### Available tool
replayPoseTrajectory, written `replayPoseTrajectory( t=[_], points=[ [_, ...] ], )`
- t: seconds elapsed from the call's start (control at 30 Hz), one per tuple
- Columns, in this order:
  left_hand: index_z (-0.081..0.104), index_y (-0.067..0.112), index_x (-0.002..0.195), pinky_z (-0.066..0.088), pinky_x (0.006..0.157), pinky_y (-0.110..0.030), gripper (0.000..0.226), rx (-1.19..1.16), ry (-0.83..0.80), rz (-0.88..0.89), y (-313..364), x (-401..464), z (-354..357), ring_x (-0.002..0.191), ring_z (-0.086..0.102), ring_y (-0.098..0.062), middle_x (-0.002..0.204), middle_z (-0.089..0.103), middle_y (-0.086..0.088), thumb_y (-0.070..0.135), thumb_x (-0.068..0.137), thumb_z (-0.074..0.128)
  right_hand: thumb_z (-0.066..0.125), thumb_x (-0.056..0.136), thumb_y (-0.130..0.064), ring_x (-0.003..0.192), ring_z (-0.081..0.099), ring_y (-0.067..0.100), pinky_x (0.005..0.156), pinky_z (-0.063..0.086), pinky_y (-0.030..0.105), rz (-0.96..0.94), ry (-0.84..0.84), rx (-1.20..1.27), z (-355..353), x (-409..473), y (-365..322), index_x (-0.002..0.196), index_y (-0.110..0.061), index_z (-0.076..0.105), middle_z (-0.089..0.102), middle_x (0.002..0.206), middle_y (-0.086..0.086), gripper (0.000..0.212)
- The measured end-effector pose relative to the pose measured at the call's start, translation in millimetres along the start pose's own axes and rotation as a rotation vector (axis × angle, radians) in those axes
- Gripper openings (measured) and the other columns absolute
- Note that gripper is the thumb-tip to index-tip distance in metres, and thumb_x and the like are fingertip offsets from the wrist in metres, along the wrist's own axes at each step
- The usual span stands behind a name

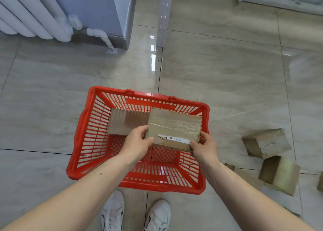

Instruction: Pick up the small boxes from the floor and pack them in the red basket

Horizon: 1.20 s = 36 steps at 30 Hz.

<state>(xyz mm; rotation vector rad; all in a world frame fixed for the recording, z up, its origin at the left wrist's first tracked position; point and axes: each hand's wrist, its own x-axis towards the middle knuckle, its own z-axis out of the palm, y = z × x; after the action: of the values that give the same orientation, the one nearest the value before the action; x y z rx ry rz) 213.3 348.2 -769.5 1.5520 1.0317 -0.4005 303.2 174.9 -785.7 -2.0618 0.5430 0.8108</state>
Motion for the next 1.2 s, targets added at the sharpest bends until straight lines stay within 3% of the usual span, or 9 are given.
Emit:
replayPoseTrajectory(
  t=[0.13,0.23,0.33,0.43,0.53,0.67,0.87,1.03,1.2],
  points=[
    [0.059,0.027,0.131,0.044,0.101,-0.031,0.041,0.075,-0.045,-0.011,-15,31,8,0.112,0.057,-0.012,0.12,0.062,0.011,0.012,0.093,0.058,0.053,0.093,-0.005,0.103,0.062,0.017,0.091,0.053,0.035,0.015,0.005,-0.063,20,28,13,0.133,-0.025,0.053,0.066,0.115,-0.004,0.045],
    [0.061,0.028,0.129,0.046,0.102,-0.035,0.039,0.123,-0.102,-0.022,-28,54,14,0.112,0.06,-0.014,0.12,0.066,0.008,0.015,0.092,0.058,0.051,0.095,-0.009,0.101,0.059,0.017,0.092,0.053,0.037,0.052,-0.019,-0.094,34,52,20,0.133,-0.025,0.053,0.062,0.107,-0.006,0.041],
    [0.063,0.033,0.123,0.047,0.104,-0.042,0.042,0.149,-0.108,-0.036,-51,88,21,0.114,0.06,-0.017,0.125,0.064,0.007,0.031,0.081,0.058,0.051,0.095,-0.014,0.103,0.059,0.017,0.086,0.052,0.036,0.089,-0.06,-0.094,51,75,26,0.132,-0.024,0.052,0.065,0.117,-0.002,0.038],
    [0.061,0.034,0.123,0.048,0.103,-0.044,0.049,0.145,-0.095,-0.059,-80,125,30,0.116,0.06,-0.017,0.128,0.062,0.007,0.039,0.075,0.056,0.053,0.093,-0.019,0.107,0.058,0.022,0.093,0.053,0.043,0.115,-0.047,-0.114,67,95,31,0.13,-0.019,0.051,0.061,0.119,0.001,0.038],
    [0.056,0.027,0.132,0.046,0.105,-0.046,0.051,0.158,-0.11,-0.05,-72,128,34,0.12,0.057,-0.02,0.134,0.057,0.003,0.036,0.082,0.057,0.053,0.094,-0.023,0.117,0.054,0.026,0.098,0.051,0.044,0.141,-0.024,-0.13,78,107,35,0.137,-0.017,0.045,0.05,0.137,0.007,0.045],
    [0.042,0.012,0.146,0.028,0.118,-0.039,0.053,0.197,-0.104,-0.044,-58,119,40,0.14,0.036,-0.021,0.155,0.028,0.001,0.02,0.096,0.055,0.051,0.097,-0.019,0.126,0.05,0.025,0.098,0.048,0.04,0.13,-0.085,-0.115,82,109,40,0.146,-0.02,0.037,0.045,0.144,0.006,0.05],
    [0.037,0.015,0.149,0.023,0.121,-0.041,0.055,0.219,-0.114,-0.04,-47,100,34,0.147,0.027,-0.02,0.161,0.027,0.0,0.02,0.097,0.053,0.044,0.103,-0.013,0.104,0.045,0.011,0.083,0.041,0.027,0.162,-0.237,-0.055,61,78,30,0.146,-0.021,0.036,0.05,0.141,0.003,0.045],
    [0.044,0.018,0.145,0.024,0.12,-0.041,0.049,0.211,-0.128,-0.038,-18,62,22,0.146,0.029,-0.02,0.159,0.031,0.001,0.023,0.098,0.053,0.045,0.103,-0.016,0.078,0.05,0.002,0.057,0.04,0.016,0.147,-0.25,0.011,36,39,4,0.146,-0.02,0.039,0.056,0.126,-0.002,0.044],
    [0.05,0.02,0.141,0.033,0.116,-0.042,0.047,0.186,-0.111,-0.042,25,12,18,0.138,0.042,-0.02,0.15,0.046,-0.002,0.03,0.096,0.055,0.049,0.101,-0.015,0.077,0.051,0.001,0.059,0.04,0.018,0.148,-0.233,0.113,3,-9,-22,0.145,-0.016,0.042,0.059,0.131,0.0,0.045]
  ],
)
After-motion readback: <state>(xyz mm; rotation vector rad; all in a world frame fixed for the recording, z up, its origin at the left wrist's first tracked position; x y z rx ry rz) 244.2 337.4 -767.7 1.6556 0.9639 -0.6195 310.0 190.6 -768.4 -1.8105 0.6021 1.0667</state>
